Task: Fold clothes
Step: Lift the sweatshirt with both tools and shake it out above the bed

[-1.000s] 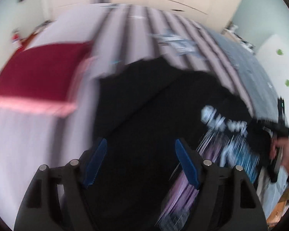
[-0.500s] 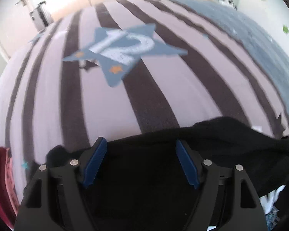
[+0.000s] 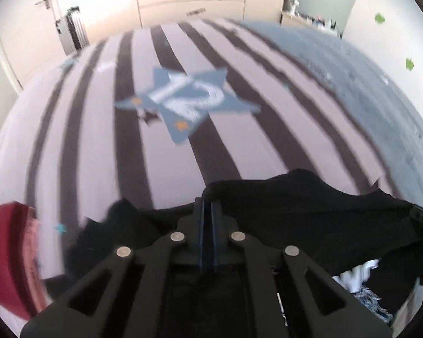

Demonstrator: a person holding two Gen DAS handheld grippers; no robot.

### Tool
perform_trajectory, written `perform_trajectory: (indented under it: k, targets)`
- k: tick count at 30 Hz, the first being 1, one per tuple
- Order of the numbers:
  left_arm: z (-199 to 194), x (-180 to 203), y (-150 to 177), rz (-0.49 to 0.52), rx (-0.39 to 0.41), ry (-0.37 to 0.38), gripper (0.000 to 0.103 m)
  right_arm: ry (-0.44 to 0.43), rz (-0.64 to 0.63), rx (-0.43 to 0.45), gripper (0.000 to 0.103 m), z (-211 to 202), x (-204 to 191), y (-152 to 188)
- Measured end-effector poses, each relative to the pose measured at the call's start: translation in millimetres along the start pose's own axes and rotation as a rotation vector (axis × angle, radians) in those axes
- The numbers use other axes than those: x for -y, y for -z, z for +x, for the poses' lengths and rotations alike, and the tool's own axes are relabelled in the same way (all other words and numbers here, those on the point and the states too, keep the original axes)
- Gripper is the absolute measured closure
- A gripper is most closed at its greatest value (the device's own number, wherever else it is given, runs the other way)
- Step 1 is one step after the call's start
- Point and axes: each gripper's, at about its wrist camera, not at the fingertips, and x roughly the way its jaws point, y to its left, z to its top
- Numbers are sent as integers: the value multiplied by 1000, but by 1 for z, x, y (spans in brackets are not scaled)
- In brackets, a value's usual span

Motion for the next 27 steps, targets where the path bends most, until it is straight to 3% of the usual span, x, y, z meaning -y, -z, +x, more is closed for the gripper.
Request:
perform_trajectory:
  k: [4, 8, 13, 16, 19, 21, 24, 27]
  targets:
    - [-37, -20, -54, -68, 61, -55, 101, -2, -33, 55, 100, -21, -17, -55]
    - [-96, -40, -146, -154, 188, -113, 101, 0, -110, 152, 100, -51, -55, -153]
    - [-246, -57, -303, -204, 458, -174, 101, -2, -161, 390, 100, -154, -113, -335]
    - [-361, -48, -363, -152, 685, -214, 101, -26, -180, 595, 100, -255, -140, -394]
    - [-445, -38, -381, -104, 830, -225, 100, -28, -242, 800, 100, -354, -165, -426]
    - [-472, -33, -366, -69, 867, -207, 101, -30, -279, 922, 100, -413, -178, -441]
    - [-478, -29, -314, -27, 849, -159, 100, -25, -314, 965, 100, -433, -177, -410]
    - [-441, -31, -216, -61, 746, -85, 102, -12, -360, 924, 100, -410, -165, -344]
